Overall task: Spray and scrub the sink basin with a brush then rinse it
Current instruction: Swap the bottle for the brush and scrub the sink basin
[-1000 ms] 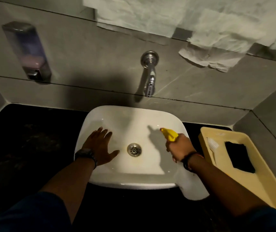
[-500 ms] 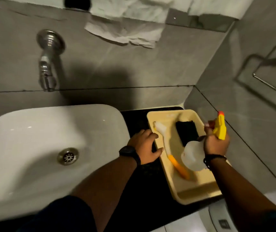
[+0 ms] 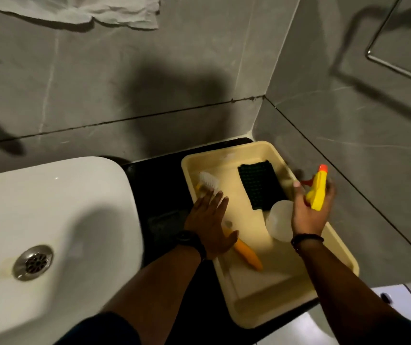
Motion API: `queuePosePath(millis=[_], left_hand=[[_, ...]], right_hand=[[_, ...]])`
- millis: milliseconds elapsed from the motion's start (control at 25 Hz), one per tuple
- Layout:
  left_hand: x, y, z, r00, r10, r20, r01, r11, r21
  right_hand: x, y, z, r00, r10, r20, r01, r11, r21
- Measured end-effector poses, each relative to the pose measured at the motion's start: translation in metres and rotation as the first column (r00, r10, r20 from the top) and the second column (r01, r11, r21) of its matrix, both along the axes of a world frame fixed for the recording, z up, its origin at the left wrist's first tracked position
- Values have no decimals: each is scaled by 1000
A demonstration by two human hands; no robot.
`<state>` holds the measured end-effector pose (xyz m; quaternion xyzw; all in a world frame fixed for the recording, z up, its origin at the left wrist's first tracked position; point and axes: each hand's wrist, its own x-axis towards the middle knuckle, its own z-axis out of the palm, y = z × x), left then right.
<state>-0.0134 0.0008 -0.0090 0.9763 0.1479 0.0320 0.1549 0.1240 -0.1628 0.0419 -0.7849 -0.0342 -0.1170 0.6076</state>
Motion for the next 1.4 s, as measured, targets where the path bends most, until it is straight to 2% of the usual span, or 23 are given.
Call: queuePosePath(millis=[80, 120, 200, 240, 320, 400, 440, 480, 520, 560, 640, 760, 840, 880, 960, 1040, 1120, 1160, 1240, 1320, 1400], left_hand=[[-2, 2, -1, 999, -5, 36, 4, 1000, 15], [-2, 3, -1, 999, -8, 44, 7, 1000, 18], [-1, 4, -3, 999, -13, 42, 12, 1000, 17], [-1, 4, -4, 999, -17, 31, 17, 1000, 13], [0, 4, -5, 1000, -24, 13, 24, 1000, -3], [0, 4, -1, 999, -18, 31, 19, 1000, -24], [0, 6, 3, 998, -18, 53, 20, 999, -41], [-1, 9, 8, 997, -23, 76, 27, 998, -63], [-4, 13, 16, 995, -27, 97, 36, 995, -94], [-8, 19, 26, 993, -28, 117, 43, 991, -128], [-22, 37, 49, 988, -12, 157, 40, 983, -177], [-71, 81, 80, 974, 100, 202, -61, 980, -191], [-126, 117, 96, 956, 200, 215, -167, 973, -159], [-159, 136, 101, 943, 248, 223, -225, 967, -124], [-231, 171, 107, 903, 358, 236, -356, 933, -51], [-300, 202, 107, 840, 496, 220, -511, 860, 12], [-368, 229, 102, 741, 635, 218, -662, 745, 79], [-397, 239, 97, 682, 709, 181, -729, 680, 81], [-434, 251, 84, 593, 803, 47, -805, 592, 46], [-446, 254, 69, 618, 785, -33, -785, 619, 31], [-446, 255, 63, 664, 747, -4, -747, 664, -44]], right_hand=[[-27, 6, -3, 971, -227, 73, 234, 965, -120], [-45, 9, -7, 954, -256, 158, 285, 936, -208], [-79, 12, -21, 965, -51, 257, 153, 905, -396], [-90, 13, -29, 971, 87, 223, 38, 864, -502], [-96, 14, -46, 945, 326, 27, -213, 678, -703], [-93, 15, -59, 854, 488, -181, -397, 386, -833], [-90, 18, -63, 816, 524, -243, -421, 251, -872], [-88, 20, -65, 797, 540, -270, -416, 167, -894], [-87, 23, -63, 793, 534, -295, -423, 133, -896], [-87, 24, -58, 795, 509, -330, -460, 153, -874], [-87, 24, -42, 811, 418, -408, -543, 281, -791], [-94, 30, -1, 865, 260, -429, -495, 573, -652], [-111, 54, 36, 875, 273, -401, -448, 770, -454], [-122, 72, 54, 874, 307, -376, -446, 815, -370], [-152, 115, 83, 841, 413, -349, -519, 798, -306], [-188, 156, 102, 750, 538, -385, -659, 653, -372], [-236, 194, 107, 624, 601, -500, -774, 386, -501], [-261, 209, 105, 593, 588, -550, -783, 262, -564], [-304, 230, 96, 601, 537, -591, -731, 73, -678], [-335, 241, 85, 579, 491, -651, -730, -44, -682], [-358, 248, 75, 499, 464, -732, -795, -92, -600]])
